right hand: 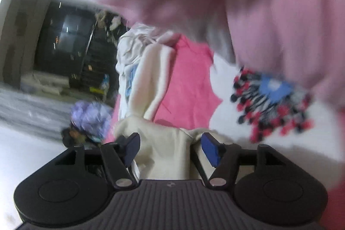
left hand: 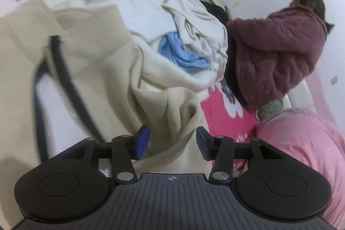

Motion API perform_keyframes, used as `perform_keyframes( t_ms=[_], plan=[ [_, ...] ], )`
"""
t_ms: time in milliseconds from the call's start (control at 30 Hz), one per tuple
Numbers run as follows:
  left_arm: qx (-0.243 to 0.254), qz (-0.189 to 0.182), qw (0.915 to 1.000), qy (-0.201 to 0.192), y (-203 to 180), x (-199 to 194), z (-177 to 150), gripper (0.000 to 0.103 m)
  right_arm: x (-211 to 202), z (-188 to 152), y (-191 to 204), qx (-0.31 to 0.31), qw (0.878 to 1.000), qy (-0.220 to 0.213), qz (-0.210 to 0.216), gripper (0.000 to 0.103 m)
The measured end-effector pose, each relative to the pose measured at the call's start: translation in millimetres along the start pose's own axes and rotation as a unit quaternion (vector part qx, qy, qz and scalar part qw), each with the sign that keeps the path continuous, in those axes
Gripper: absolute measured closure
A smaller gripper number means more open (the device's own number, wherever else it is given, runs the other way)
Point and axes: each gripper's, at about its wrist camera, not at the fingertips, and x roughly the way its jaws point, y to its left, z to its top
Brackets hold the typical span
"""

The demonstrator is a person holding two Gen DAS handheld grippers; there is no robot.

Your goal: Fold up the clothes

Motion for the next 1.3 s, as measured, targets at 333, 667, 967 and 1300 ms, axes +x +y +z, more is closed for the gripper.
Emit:
perform_keyframes(
  t_ms=[333, 667, 967, 1300],
  plan=[
    [0.224, 0.067, 0.9651, 0.119, -90.9, -61.3, -118.9, 0.051, -60.9, -59.9, 8.6, -0.229, 0.949, 0.108, -0.188, 0.049],
    [0.462, 0.119, 0.8531, 0.211, -140.2, -33.7, -282.1, 0.052, -82.9, -134.6, 38.0, -0.483, 0.847, 0.117, -0.190, 0.054],
    [0.527, 0.172, 0.8004, 0.228, -139.7, -16.1, -306.7, 0.060, -95.6, -172.8, 33.2, -0.633, 0.747, 0.116, -0.168, 0.054],
    [0.310, 0.145, 0.9128, 0.222, -109.7, -63.8, -286.7, 0.059, -69.9, -216.9, 47.9, -0.785, 0.599, 0.157, -0.023, 0.056]
  ],
)
